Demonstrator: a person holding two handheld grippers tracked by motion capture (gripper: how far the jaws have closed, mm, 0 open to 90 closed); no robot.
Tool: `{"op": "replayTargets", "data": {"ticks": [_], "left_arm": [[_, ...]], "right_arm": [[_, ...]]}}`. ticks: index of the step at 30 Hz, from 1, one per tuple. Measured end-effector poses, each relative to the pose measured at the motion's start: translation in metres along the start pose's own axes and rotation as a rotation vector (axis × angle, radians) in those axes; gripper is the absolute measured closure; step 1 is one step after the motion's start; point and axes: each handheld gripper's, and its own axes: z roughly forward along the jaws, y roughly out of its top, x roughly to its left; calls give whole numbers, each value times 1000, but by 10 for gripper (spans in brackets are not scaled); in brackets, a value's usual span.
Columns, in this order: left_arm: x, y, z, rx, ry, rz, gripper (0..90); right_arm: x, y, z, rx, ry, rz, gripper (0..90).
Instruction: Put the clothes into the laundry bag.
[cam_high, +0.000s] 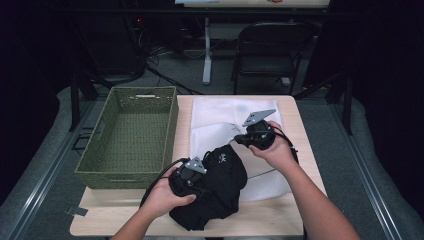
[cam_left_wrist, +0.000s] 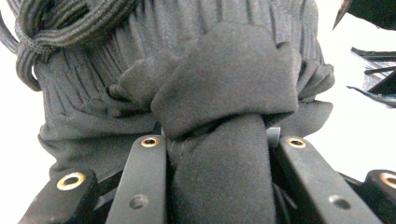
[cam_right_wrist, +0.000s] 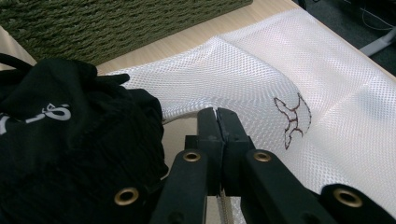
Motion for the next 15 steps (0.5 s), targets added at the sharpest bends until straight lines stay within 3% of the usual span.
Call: {"op": "replayTargets", "data": {"ticks": [15], "left_arm": [[-3, 5, 16, 42, -13, 19, 672]], "right_arm": [[3, 2, 2, -18, 11, -3, 895]]}}
